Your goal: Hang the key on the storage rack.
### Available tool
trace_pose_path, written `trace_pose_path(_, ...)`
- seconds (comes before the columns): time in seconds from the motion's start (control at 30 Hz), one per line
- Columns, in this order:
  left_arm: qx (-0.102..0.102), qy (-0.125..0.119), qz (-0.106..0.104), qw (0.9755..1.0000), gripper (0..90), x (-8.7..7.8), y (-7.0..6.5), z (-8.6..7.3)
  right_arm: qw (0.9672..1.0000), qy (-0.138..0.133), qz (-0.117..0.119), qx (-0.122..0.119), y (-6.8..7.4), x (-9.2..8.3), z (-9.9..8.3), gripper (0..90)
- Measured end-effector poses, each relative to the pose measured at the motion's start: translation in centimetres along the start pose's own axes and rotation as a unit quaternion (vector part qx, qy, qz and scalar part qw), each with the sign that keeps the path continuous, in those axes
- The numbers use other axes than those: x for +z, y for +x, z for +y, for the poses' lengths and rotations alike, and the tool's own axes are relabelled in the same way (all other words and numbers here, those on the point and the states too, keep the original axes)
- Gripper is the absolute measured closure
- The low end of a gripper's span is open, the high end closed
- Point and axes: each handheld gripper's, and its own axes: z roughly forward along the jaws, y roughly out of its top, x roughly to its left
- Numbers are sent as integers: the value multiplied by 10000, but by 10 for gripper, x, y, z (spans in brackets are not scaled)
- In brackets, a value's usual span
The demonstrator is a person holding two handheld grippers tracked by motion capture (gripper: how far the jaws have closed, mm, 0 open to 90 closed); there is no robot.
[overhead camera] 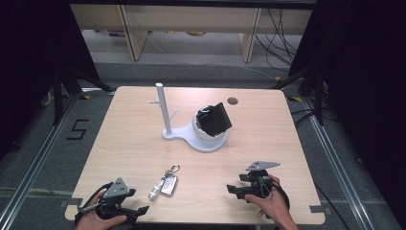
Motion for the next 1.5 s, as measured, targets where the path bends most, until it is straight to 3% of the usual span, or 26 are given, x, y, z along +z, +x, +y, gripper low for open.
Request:
trace_pose_path(0.1,-12,-23,-19,10000,208,0,0,1,9999,24,64,100,2,-1,-3,284)
trace_pose_path(0.13,-16,-23,-17,10000,208,1,0,0,10000,8,4,35,1,-2,-3,284)
trace_pose_path(0.17,-24,-16,-8,10000,208,0,0,0,9999,-37,96,-76,-1,-2,-4,284)
trace_pose_path(0.2,-37,-36,-5,10000,208,1,0,0,9999,34,60,147,3,-4,-5,284)
trace_pose_path(0.27,-22,-8,7,10000,208,-1,0,0,10000,-40,40,31,1,-4,-6,284)
trace_pose_path(0.3,-58,-30,11,10000,208,0,0,0,9999,-52,64,113,1,-4,-6,284)
trace_pose_path(0.33,42,-4,66,10000,209,-1,1,1,9999,23,6,130,2,-5,-7,284)
trace_pose_path(0.4,-23,-80,109,9999,209,-1,1,2,10000,5,-10,60,1,-5,-6,283)
trace_pose_path(0.43,13,-75,84,9999,209,-2,1,3,9998,61,38,178,4,-4,-6,284)
trace_pose_path(0.47,-7,-113,76,9999,209,-2,2,5,10000,-37,54,-2,2,-3,-6,284)
trace_pose_path(0.53,-23,-187,109,9998,209,-3,4,10,9999,70,-21,108,5,-4,-6,283)
trace_pose_path(0.63,-144,-316,106,9993,209,-3,8,20,10000,69,14,-13,6,-3,-6,284)
trace_pose_path(0.73,-108,-310,105,9994,214,1,13,33,10000,73,31,-4,5,-3,-6,283)
trace_pose_path(0.9,45,-26,149,9999,223,16,19,56,10000,63,41,-53,3,-3,-6,284)
trace_pose_path(0.97,92,86,187,9997,228,22,22,67,9999,67,103,60,5,-2,-7,284)
trace_pose_path(1.07,178,359,170,9991,232,30,24,83,9999,42,45,-101,4,-2,-6,283)
trace_pose_path(1.23,-22,572,87,9983,243,47,26,105,9999,75,72,-40,3,-1,-7,283)
trace_pose_path(1.3,-28,820,60,9966,250,54,26,112,9999,124,58,-79,3,-1,-7,283)
trace_pose_path(1.5,21,1156,74,9933,287,77,27,127,9998,76,148,-98,5,3,-8,283)
